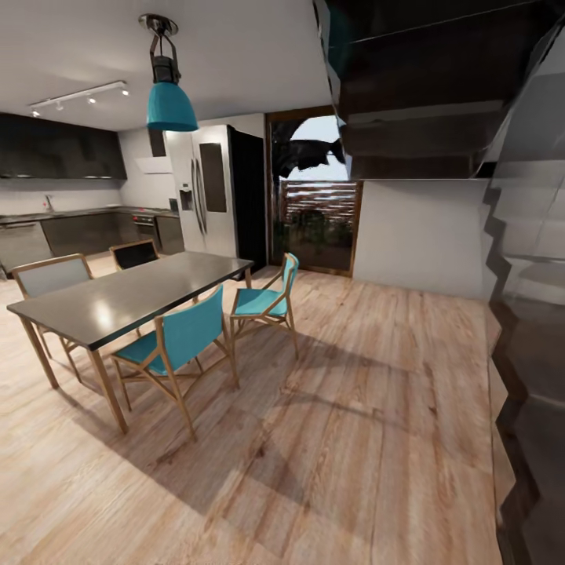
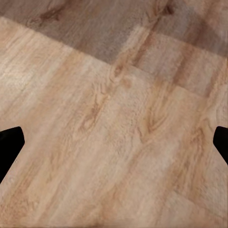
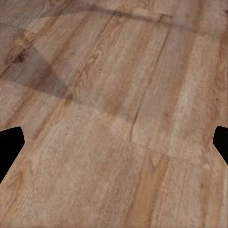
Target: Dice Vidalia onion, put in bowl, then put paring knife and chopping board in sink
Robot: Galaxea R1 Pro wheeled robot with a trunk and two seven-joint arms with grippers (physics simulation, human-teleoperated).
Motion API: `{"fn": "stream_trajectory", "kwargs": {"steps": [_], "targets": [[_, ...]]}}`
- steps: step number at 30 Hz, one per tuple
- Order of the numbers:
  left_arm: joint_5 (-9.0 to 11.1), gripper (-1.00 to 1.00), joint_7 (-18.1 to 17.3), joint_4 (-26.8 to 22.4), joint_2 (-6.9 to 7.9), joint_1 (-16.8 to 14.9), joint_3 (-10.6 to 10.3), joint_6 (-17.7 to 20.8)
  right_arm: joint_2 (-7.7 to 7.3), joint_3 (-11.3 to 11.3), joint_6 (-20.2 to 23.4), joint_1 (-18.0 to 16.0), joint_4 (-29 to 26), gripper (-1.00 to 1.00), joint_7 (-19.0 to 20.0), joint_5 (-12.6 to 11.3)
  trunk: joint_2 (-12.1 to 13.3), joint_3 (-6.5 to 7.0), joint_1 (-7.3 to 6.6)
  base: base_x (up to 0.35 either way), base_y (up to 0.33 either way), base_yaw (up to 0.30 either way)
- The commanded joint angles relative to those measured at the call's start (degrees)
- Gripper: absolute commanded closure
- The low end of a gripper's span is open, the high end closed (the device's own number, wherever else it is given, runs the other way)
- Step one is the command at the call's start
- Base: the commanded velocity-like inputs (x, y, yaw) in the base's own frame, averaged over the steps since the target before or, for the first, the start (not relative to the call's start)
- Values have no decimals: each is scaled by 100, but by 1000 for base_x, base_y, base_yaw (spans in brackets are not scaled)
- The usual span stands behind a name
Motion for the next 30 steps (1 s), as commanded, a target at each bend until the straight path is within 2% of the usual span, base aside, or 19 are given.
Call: {"fn": "stream_trajectory", "kwargs": {"steps": [1,24,30], "targets": [[34,-100,-7,-3,1,1,-2,-8,6,-17,-17,-2,2,-100,0,3,-3,-5,0,0,238,288],[37,-100,-7,111,-7,1,11,-5,21,-18,-13,-2,33,-100,0,12,-3,-5,0,0,304,289],[31,-100,-7,111,-7,1,11,-4,23,-18,-9,-2,36,-100,0,12,-3,-5,0,91,313,289]]}}
